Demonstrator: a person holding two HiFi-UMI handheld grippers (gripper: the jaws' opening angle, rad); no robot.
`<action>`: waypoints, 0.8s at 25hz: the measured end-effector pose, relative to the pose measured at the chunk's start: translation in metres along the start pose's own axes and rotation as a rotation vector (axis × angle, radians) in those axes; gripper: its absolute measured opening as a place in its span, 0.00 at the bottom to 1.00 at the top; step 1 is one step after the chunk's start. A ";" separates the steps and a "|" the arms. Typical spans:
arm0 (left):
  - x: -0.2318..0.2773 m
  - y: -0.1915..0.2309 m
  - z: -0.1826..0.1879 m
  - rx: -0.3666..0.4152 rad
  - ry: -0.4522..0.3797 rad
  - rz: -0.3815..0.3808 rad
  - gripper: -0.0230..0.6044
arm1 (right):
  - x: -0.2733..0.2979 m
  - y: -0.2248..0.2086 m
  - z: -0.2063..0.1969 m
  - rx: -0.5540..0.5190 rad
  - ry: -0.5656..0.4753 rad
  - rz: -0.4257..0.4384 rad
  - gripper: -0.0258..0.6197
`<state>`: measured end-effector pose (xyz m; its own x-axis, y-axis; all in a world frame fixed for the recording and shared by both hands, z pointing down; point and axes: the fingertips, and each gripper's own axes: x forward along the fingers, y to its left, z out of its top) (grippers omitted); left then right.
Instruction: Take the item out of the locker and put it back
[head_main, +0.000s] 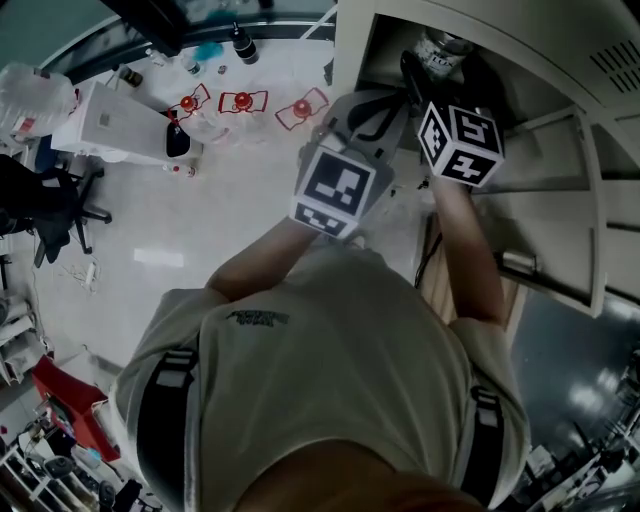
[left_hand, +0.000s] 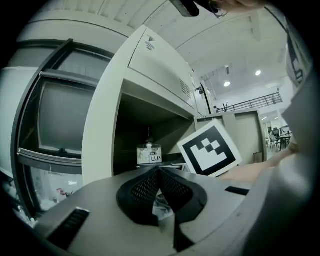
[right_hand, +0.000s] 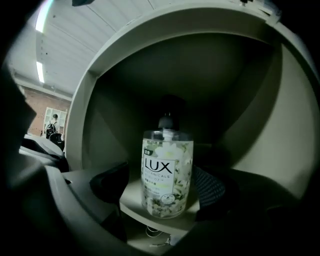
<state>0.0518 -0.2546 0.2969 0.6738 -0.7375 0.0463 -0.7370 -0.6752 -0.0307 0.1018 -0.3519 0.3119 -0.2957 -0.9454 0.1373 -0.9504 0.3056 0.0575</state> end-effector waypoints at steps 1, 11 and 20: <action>0.001 0.001 -0.002 -0.003 0.004 0.000 0.06 | 0.003 0.001 -0.001 -0.004 0.004 -0.004 0.68; 0.004 0.009 -0.006 -0.020 0.013 0.008 0.06 | 0.025 -0.009 -0.011 -0.016 0.055 -0.068 0.68; 0.002 0.009 -0.010 -0.015 0.020 0.013 0.06 | 0.018 -0.010 -0.010 -0.018 0.036 -0.051 0.61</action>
<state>0.0457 -0.2620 0.3067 0.6629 -0.7458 0.0657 -0.7466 -0.6650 -0.0163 0.1067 -0.3712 0.3236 -0.2428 -0.9553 0.1690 -0.9623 0.2592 0.0828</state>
